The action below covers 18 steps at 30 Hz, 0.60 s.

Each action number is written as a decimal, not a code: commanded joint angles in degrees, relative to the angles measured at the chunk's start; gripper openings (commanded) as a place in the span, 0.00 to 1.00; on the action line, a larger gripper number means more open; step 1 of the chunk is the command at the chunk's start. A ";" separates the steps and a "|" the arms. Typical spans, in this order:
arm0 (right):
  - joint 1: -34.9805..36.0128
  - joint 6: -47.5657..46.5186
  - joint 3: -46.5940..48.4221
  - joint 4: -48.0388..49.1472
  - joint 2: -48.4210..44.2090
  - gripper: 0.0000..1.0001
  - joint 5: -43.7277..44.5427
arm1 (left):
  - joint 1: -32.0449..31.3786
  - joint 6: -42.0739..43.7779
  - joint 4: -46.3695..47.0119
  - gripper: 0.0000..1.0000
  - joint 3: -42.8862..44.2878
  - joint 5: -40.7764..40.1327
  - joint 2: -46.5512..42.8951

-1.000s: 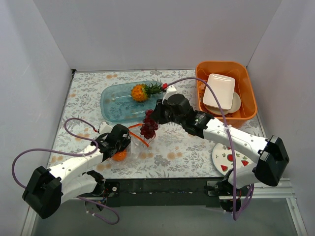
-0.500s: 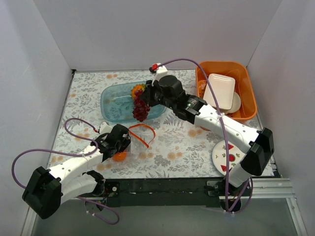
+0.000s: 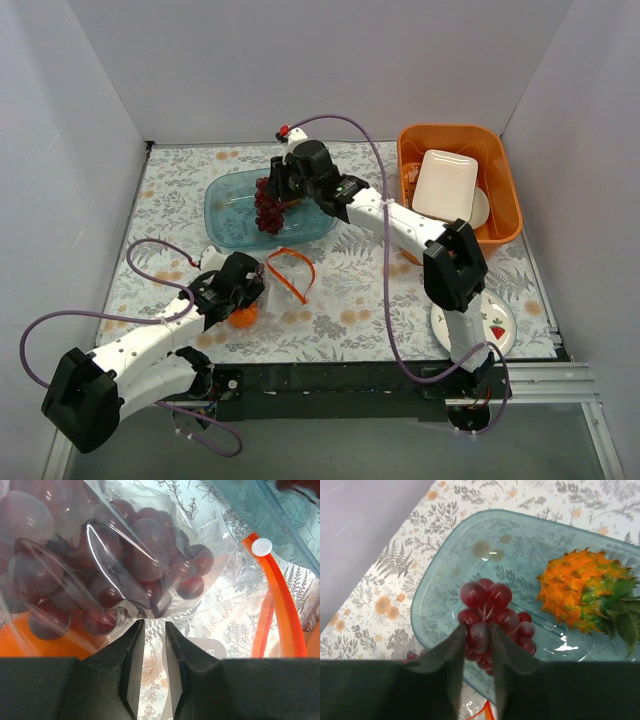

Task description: Open the zip-top bag and remove the fake food

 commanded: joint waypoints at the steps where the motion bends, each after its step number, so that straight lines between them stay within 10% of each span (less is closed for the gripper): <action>1: -0.18 -1.11 9.12 0.42 4.15 0.45 -3.97 | 0.44 1.61 -1.28 0.24 2.86 -0.72 -1.32; 7: -0.44 -2.25 9.67 -2.66 3.72 0.70 -2.22 | 0.44 2.32 -1.28 0.25 4.00 -0.72 -1.23; 18: -0.53 -0.50 -11.55 -3.29 -12.44 0.51 0.77 | 0.44 4.34 -1.98 0.28 8.22 -0.89 -1.58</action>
